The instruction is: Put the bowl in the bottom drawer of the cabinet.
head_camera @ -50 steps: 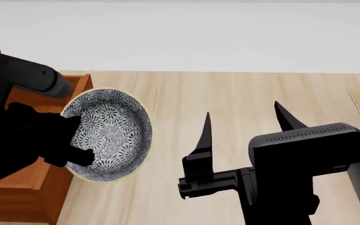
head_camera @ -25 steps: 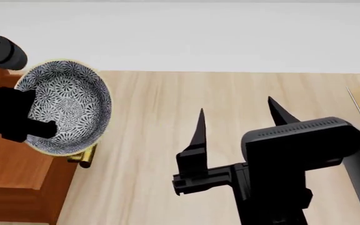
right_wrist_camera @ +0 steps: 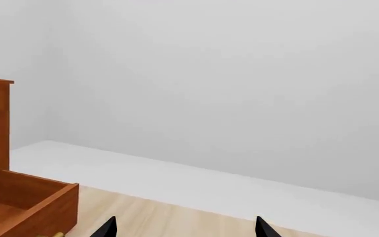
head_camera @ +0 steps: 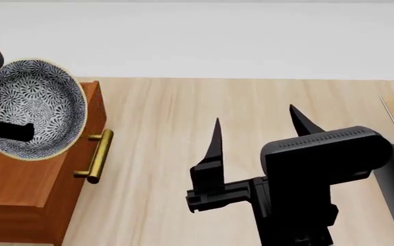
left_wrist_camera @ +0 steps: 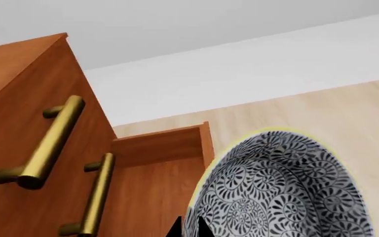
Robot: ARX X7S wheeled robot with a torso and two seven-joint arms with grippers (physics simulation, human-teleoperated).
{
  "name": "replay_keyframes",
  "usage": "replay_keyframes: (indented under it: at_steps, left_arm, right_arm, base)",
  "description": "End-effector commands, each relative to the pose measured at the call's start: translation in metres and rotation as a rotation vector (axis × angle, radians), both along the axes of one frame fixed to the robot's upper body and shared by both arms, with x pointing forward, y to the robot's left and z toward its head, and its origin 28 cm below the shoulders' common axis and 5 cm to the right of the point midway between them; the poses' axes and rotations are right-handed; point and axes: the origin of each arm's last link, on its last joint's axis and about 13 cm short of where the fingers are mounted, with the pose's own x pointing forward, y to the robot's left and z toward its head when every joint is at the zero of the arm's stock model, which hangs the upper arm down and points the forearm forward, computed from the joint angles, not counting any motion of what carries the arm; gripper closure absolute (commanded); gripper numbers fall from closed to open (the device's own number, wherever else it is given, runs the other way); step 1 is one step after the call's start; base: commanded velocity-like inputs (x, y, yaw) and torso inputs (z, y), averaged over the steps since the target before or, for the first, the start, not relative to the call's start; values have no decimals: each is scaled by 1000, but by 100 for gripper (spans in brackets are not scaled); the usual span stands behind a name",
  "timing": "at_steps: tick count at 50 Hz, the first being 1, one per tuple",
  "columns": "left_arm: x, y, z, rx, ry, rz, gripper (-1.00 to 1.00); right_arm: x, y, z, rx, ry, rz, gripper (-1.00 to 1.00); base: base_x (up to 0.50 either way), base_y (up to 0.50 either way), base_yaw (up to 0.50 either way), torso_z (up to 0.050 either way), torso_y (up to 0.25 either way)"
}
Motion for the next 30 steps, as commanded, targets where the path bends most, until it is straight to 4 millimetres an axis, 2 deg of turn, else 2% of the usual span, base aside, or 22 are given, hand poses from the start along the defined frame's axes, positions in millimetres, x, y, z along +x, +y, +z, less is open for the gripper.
replay_keyframes:
  at_steps: [1,30]
  left_arm:
    - [2,9,-4,31,-13,68,100]
    - [15,23,-29,69,-6,172,100]
  right_arm:
    - [1,1,0,0,-2,4,-100]
    - [1,2,0,2,-1,2,-100]
  base:
    - [0,0,0,0,0]
    - [0,0,0,0,0]
